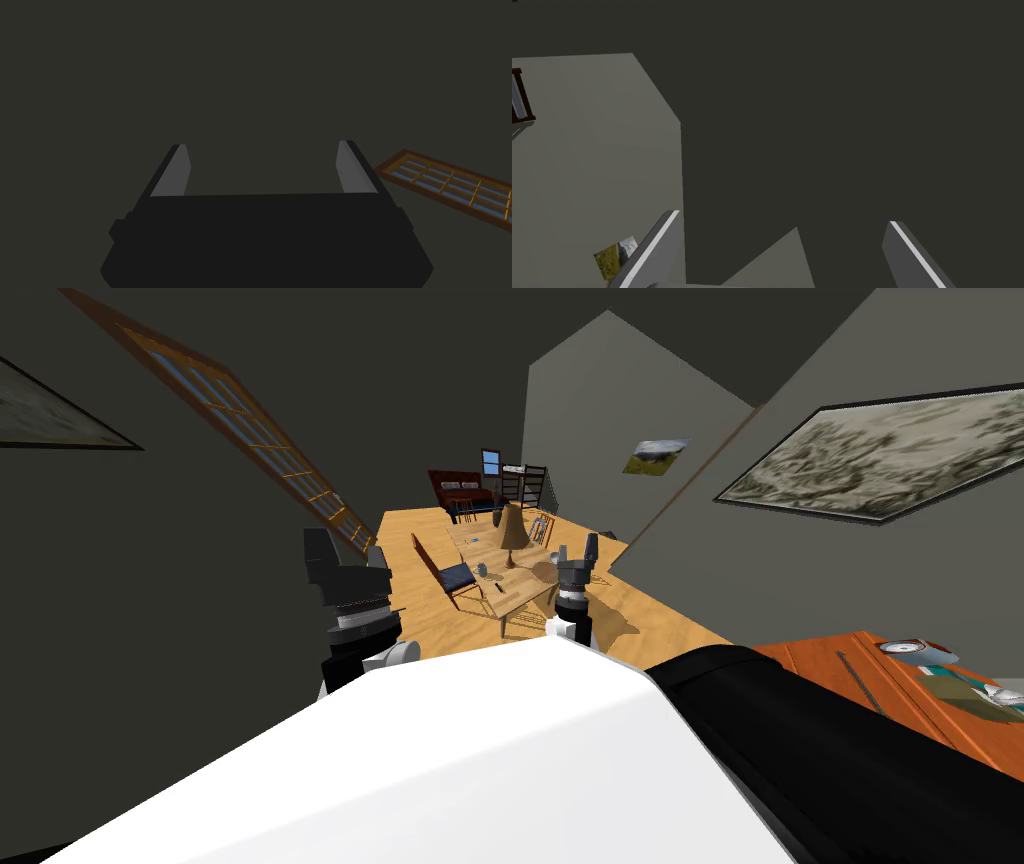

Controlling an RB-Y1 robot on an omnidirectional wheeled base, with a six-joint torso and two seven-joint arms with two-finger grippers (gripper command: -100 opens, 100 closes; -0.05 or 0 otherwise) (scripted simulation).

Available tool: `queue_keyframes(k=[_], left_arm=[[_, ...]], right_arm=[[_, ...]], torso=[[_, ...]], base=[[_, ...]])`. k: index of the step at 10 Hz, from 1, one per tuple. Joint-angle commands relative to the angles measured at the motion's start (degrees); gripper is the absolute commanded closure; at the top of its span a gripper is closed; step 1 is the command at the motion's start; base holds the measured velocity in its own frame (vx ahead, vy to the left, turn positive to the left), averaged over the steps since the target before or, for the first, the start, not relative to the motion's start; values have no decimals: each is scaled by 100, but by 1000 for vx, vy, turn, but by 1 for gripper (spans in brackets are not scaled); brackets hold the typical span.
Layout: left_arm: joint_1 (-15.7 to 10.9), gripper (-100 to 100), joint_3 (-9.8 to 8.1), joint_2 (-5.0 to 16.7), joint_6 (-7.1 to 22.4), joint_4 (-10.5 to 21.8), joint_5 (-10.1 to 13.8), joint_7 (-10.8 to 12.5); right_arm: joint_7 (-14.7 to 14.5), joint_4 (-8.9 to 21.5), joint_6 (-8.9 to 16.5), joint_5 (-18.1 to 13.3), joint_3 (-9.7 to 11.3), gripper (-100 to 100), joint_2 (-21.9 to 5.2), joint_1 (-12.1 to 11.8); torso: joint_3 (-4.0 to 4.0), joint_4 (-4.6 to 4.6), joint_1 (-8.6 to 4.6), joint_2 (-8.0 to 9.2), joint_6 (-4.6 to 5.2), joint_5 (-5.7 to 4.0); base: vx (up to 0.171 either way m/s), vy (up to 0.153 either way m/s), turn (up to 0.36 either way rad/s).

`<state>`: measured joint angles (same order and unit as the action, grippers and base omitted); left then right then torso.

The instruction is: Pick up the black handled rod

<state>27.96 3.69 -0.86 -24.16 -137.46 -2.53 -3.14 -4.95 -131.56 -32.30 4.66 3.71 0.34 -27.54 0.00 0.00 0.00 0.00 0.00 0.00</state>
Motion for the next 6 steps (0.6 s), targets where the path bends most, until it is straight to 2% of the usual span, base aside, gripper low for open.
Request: queue_keyframes(k=[1,4,6], left_arm=[[0,0,0,0,0,0,0,0],[0,0,1,-1,0,0,0,0],[0,0,1,-1,0,0,0,0]], right_arm=[[-33,24,-34,-23,6,-100,-193,-81],[-156,139,-156,-118,30,-100,-569,-398],[-271,283,-263,-219,56,-100,-762,-699]], torso=[[0,0,0,0,0,0],[-2,-1,49,-4,0,11],[-4,-2,60,-6,-1,14]], base=[[-1,41,9],[21,132,17],[20,187,46]])
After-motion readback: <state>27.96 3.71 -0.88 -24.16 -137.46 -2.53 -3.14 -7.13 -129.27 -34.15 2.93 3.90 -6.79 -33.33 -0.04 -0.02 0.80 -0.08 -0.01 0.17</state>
